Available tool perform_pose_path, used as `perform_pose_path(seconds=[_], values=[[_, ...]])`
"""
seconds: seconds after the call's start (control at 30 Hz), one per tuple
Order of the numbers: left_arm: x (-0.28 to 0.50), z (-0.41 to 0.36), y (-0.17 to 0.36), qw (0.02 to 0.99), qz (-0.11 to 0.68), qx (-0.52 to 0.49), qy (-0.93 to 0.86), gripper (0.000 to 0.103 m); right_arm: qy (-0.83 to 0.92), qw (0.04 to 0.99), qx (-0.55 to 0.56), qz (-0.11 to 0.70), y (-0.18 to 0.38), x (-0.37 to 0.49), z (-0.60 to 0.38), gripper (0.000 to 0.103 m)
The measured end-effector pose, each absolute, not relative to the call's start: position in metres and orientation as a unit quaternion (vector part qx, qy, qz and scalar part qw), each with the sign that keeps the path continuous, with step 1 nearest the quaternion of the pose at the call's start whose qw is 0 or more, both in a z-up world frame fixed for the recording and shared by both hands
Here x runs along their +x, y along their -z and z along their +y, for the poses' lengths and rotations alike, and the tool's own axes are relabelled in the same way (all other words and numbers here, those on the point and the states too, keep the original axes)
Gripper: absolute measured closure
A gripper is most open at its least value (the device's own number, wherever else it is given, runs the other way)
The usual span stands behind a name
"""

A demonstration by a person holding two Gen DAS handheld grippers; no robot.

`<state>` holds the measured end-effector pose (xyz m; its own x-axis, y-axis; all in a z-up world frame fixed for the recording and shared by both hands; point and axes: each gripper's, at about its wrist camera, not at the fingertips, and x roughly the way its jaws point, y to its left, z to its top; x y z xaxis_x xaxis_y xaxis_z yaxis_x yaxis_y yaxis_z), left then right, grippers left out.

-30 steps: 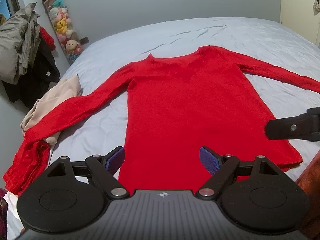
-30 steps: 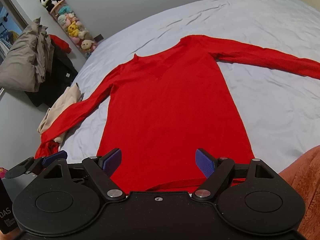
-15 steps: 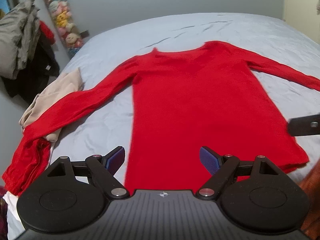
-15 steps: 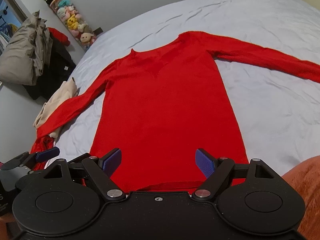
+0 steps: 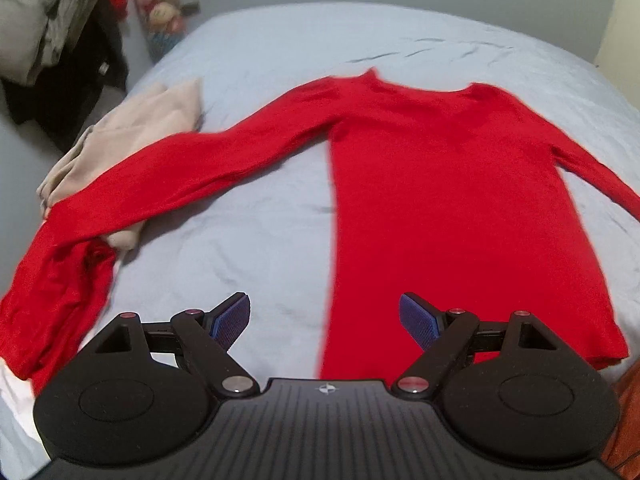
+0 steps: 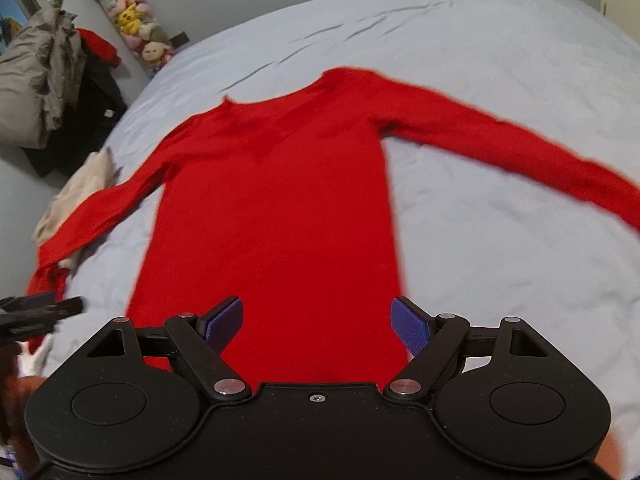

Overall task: Fold clothes
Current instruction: 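Move the left tool to the red sleeve cuff and close on it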

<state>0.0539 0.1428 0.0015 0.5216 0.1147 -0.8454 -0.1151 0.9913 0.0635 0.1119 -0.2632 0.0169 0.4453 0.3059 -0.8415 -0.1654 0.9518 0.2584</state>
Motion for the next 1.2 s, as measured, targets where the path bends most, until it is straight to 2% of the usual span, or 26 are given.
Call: perform_pose_path(seconds=[0.1,0.17,0.53,0.6,0.9,1.2], values=[[0.062,0.177,-0.003,0.872,0.481,0.011,-0.094,0.022,-0.126,0.85,0.059,0.509,-0.017,0.131,-0.284,0.024],[0.069,0.201,-0.003,0.872,0.478,0.008,-0.106,0.029,-0.116,0.85,0.053,0.512,-0.014,0.145,-0.298,0.024],[0.126,0.312,-0.011,0.865,0.491,0.011,-0.1,0.033,-0.077,0.826,0.05,0.556,0.021,0.222,-0.378,0.024],[0.137,0.326,-0.007,0.859,0.502,0.016,-0.099,0.04,-0.065,0.827,0.036,0.558,0.023,0.239,-0.395,0.024],[0.176,0.378,0.024,0.832,0.546,0.049,-0.092,0.051,-0.012,0.813,0.014,0.582,0.046,0.289,-0.458,0.026],[0.184,0.401,0.05,0.807,0.583,0.048,-0.079,0.052,0.052,0.804,0.052,0.589,0.067,0.312,-0.503,0.026]])
